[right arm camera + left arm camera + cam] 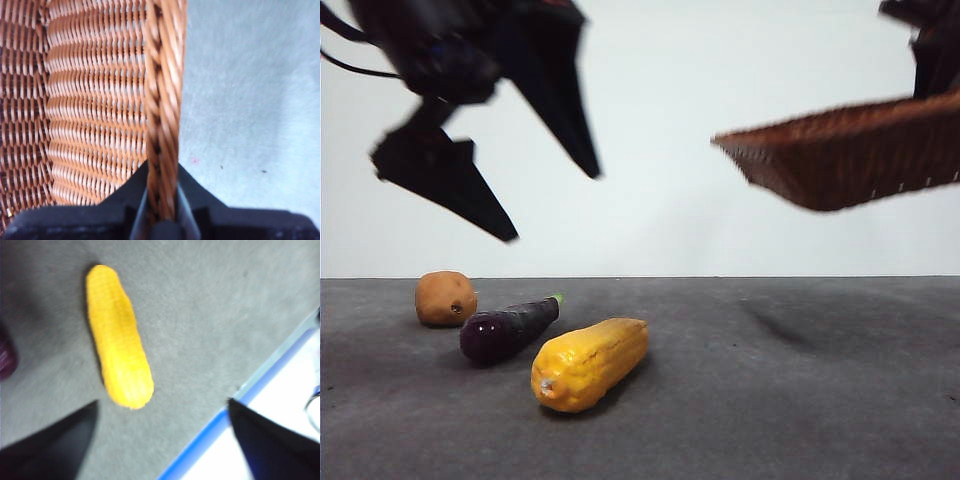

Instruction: Help me put the vegetables on the table into the basket

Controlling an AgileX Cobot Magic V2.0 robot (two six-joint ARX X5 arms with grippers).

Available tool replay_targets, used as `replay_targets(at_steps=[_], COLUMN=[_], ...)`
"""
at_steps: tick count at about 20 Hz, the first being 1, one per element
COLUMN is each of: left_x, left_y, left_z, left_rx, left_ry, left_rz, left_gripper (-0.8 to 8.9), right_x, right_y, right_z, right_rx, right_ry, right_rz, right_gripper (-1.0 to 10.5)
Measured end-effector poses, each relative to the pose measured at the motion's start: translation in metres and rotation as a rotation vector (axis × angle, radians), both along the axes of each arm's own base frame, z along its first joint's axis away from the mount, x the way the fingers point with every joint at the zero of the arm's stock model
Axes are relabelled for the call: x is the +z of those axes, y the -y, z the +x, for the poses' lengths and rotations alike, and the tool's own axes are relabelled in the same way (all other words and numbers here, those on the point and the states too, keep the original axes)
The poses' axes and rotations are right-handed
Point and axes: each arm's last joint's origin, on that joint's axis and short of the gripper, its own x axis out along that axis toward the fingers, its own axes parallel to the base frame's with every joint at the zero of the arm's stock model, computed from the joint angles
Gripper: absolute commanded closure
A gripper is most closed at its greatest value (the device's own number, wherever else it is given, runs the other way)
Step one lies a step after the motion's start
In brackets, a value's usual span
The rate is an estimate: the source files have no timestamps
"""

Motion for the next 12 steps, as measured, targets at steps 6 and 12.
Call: replay_targets(at_steps=[6, 12], left_x=[-0.038, -0.071], left_y=[0.048, 0.067], left_z=[0.009, 0.011], left_rx=[-0.067, -0.095], left_ry=[0.052, 0.044], left_rz=[0.227, 0.308], left_gripper=[1.54, 3.44], right_x=[0.022, 0.022], right_y=[0.018, 0.021], right_z=[-0.027, -0.030], right_rx=[-0.097, -0.104], right_ry=[0.028, 0.019], right_rz=[-0.071, -0.073], right_gripper=[9.6, 9.6])
